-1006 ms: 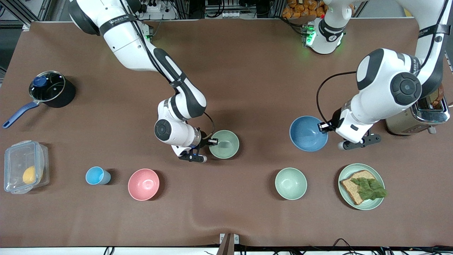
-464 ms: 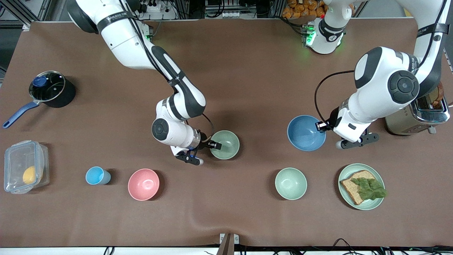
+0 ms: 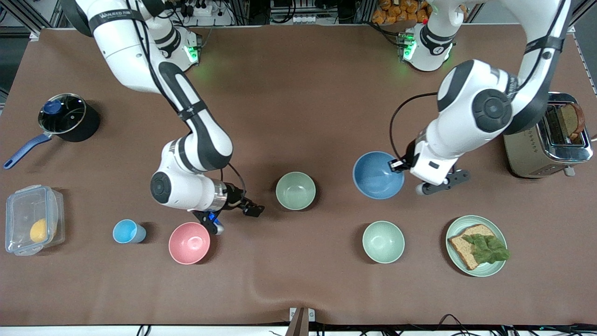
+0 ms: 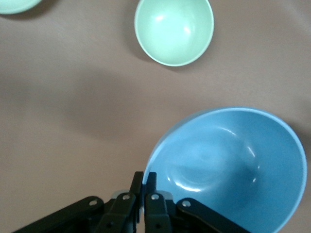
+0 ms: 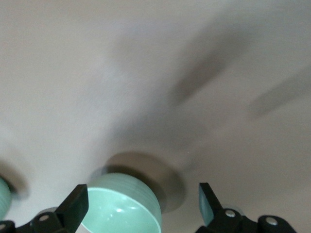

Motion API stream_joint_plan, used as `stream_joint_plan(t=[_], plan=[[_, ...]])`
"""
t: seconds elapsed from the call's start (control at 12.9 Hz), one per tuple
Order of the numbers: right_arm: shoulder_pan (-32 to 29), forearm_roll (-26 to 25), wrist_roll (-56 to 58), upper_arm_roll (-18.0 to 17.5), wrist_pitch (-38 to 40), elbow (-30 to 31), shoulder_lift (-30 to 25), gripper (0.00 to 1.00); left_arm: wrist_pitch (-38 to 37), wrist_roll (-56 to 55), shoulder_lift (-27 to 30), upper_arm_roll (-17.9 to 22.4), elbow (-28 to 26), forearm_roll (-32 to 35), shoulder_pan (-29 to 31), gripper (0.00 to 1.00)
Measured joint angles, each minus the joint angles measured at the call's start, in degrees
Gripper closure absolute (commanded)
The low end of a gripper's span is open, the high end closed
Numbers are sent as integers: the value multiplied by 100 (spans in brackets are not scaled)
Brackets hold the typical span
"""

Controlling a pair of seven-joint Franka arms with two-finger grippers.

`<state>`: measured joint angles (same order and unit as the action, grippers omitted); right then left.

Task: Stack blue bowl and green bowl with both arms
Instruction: 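Carry the blue bowl over the green bowl with the left gripper and lower it in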

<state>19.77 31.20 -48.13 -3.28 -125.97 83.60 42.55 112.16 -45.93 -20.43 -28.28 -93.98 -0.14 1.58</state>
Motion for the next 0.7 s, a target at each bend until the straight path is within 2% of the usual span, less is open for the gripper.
stream_joint_plan(t=[0.15, 0.46, 0.7], plan=[[65, 0, -774, -22, -104, 2, 73, 0, 248, -458, -409, 7, 219, 0, -321, 100], [460, 0, -1962, -41, -837, 13, 310, 0, 875, -1167, -988, 15, 292, 119, -802, 100], [610, 0, -2289, -41, -1069, 13, 434, 0, 1299, -1582, -1243, 18, 320, 125, -1048, 100]])
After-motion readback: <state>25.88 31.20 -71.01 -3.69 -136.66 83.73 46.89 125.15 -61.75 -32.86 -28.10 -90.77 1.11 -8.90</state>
